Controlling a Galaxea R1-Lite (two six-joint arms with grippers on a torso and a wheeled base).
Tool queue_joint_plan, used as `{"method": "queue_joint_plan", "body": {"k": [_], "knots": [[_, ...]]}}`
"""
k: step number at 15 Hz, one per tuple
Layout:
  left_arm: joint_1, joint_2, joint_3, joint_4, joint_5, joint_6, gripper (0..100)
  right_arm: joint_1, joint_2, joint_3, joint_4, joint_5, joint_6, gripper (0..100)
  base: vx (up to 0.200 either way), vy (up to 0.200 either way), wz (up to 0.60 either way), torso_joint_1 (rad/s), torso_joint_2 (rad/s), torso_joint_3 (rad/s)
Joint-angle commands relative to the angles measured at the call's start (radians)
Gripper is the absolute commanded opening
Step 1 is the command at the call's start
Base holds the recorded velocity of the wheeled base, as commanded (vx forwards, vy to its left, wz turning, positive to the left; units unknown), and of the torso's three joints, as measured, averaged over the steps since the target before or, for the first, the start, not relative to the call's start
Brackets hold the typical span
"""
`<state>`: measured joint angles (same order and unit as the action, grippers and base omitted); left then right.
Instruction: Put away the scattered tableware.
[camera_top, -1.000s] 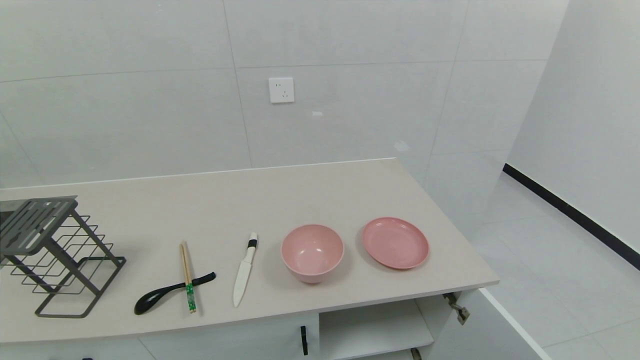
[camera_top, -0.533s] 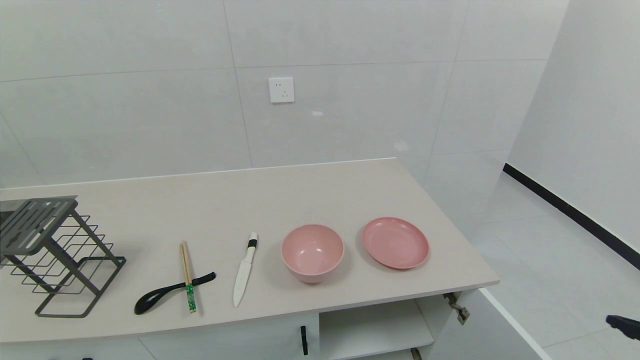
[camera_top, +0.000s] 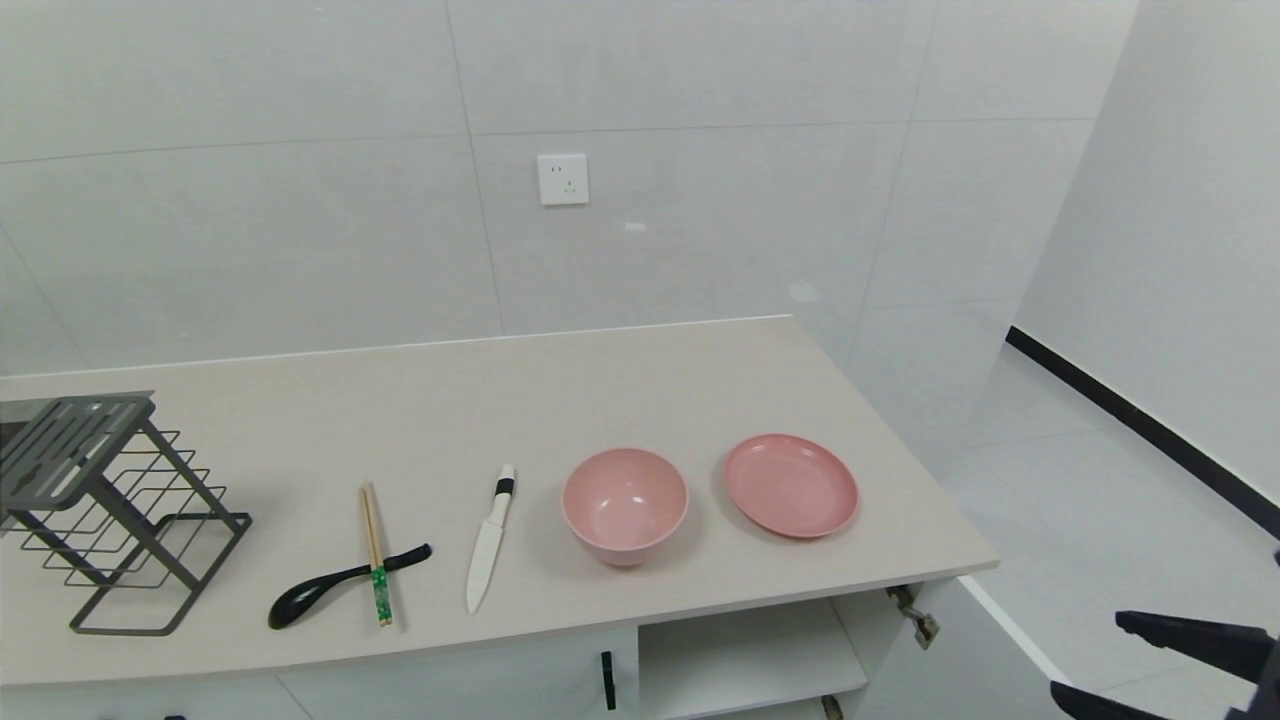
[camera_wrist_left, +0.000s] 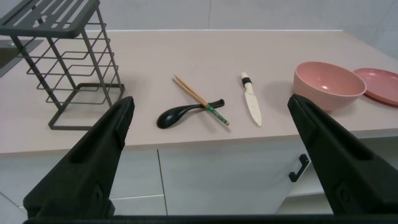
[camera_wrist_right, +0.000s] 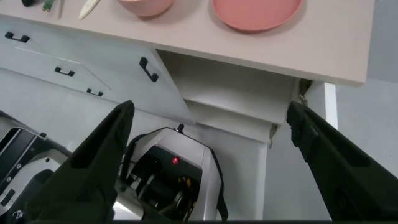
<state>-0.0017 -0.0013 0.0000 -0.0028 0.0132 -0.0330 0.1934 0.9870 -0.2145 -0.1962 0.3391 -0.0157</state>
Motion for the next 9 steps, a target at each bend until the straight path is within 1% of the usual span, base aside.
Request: {"method": "queue_joint_plan", "body": {"k": [1,3,4,9], "knots": [[0.000,0.001,0.000,-0.002,0.001,-0.001,100,0.003,0.271,0.001,-0.166,-0.002,-0.010,100,0.000,0.000,0.00,0.000,0.00,0.000],[0.000,0.001,0.000,-0.002,0.001,-0.001,100,0.003,0.378,-0.005,-0.269,-0.003,-0.053,100,0.000,0.000,0.00,0.000,0.00,0.000],[0.000,0.001,0.000,-0.002,0.001,-0.001,100,0.003,0.418,-0.009,-0.299,-0.005,-0.062,100,0.000,0.000,0.00,0.000,0.00,0.000],[0.000,0.001,0.000,0.000,0.001,-0.001,100,0.001,0.565,-0.072,-0.374,-0.005,-0.064,100,0.000,0.000,0.00,0.000,0.00,0.000]]}}
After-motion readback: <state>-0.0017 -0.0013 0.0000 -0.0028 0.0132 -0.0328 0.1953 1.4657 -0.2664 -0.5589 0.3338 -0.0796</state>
